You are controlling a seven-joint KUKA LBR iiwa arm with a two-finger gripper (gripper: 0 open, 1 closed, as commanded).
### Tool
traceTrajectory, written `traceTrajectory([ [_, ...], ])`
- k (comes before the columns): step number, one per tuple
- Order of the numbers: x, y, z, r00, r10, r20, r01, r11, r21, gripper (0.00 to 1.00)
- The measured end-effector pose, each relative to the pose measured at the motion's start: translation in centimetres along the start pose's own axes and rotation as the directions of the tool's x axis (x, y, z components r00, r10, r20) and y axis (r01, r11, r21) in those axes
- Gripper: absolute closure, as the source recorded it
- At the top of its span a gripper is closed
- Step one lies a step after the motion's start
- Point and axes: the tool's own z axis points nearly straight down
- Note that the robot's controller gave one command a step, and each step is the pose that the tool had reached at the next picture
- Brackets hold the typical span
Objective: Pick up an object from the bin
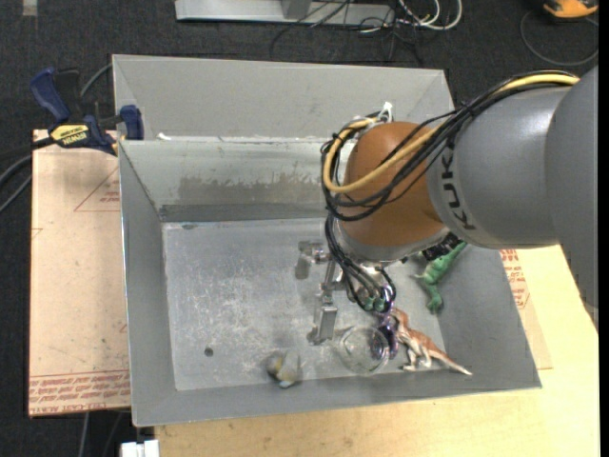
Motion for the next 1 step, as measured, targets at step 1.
traceTrajectory([
  [1, -0.19, -0.05, -0.43, 1.000, 0.003, 0.007, -0.003, 1.000, -0.001, 0.00],
])
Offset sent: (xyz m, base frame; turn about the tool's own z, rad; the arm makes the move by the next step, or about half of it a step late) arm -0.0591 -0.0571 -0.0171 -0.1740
